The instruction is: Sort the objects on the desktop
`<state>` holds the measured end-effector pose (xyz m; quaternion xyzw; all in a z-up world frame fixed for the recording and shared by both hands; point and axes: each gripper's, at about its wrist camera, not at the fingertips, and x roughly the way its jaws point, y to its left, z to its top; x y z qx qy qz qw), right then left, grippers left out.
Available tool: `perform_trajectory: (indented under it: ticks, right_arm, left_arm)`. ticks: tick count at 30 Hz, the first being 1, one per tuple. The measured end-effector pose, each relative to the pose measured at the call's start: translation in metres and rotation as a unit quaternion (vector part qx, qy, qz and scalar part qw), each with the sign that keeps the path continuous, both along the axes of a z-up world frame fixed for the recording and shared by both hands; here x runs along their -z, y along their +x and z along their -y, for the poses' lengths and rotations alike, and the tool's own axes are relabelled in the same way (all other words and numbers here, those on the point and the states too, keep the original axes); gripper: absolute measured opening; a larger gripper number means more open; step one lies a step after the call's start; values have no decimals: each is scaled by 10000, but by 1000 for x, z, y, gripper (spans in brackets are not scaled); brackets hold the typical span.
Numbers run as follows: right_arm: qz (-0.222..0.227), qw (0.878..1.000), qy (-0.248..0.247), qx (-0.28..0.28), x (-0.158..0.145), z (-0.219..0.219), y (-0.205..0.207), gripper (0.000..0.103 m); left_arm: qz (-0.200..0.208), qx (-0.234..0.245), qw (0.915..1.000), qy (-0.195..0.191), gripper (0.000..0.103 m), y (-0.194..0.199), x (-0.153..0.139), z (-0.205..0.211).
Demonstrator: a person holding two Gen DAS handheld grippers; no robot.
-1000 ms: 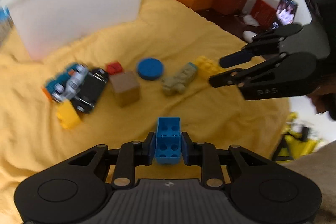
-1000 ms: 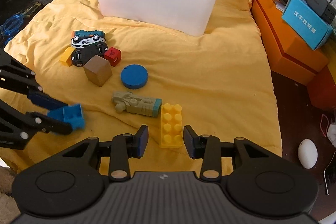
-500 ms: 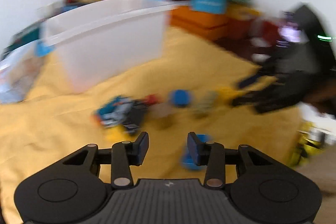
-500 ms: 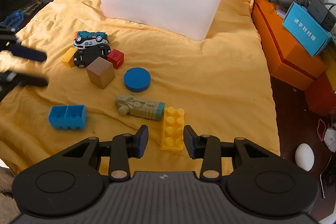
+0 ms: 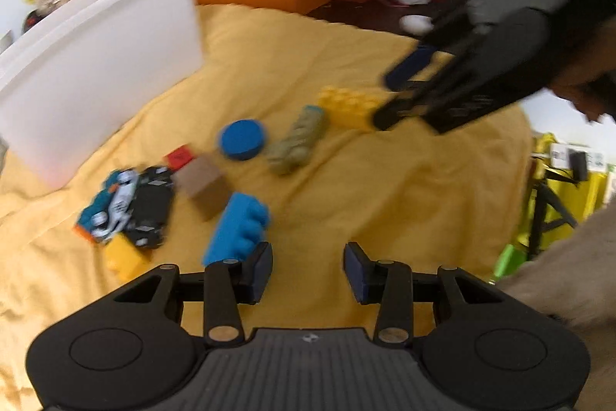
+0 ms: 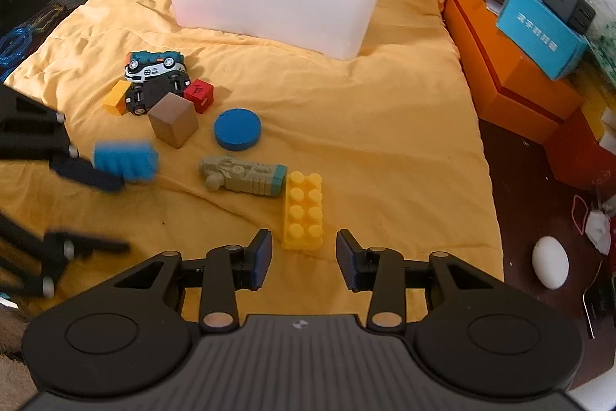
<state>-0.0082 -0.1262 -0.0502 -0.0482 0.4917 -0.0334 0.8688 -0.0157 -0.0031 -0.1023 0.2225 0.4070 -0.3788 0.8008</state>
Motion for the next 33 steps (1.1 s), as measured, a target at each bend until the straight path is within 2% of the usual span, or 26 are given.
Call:
perform_trajectory:
  ticks: [3,7,11,14,17,19,22,24,25,27,29,31,33]
  right_arm:
    - [19,10000,38,61,0,3,-2,41]
    - [51,9999,50,81,-1,4,-1,41]
    - [124,9999,18,33,-4,4,1,41]
    - [147,9999,38,11,-3,5,4,41]
    - [96,9999,52,-42,0,5,8,41]
    - [93,9999,75,-87,0,4,9,41]
    - [71,9998,94,-131,1,4,9,41]
    - [65,9998,111,-152,2,5,10,41]
    - [52,9998,121,-158,3,6,11,41]
    - [34,9998,129,-154,4,8,12,41]
    - [60,9998,152,-149,4,10,14,41]
    - [56,9998,147,-139,4,13,16,41]
    - [12,9996,201,-183,6,15,19,41]
  left_arm:
    - [168,-222,9996,-58,45,7,-8,-11]
    - [270,-331,9991,71,45,20,-11,-12]
    - [541,-277,9981,-30,45,21,-25,-11]
    - [897,-231,9953,278,45,29,-26,-10]
    - [973,263,9918,792,45,42,-18,-9]
    - [917,861,9881,886,46,47,-13,-8]
    - [841,1505,9770,1252,45,51,-1,-1]
    - [1001,1796,9702,1280,45,50,0,2]
    - [958,1809,9706,1265,45,51,0,3]
    - [726,1607,9767,1221,36,55,-2,6]
    - [636,1281,9823,1210,33,53,-2,6]
    - [594,751,9876,1243,32,46,-3,6]
    - [314,194,9945,985,32,43,-6,3]
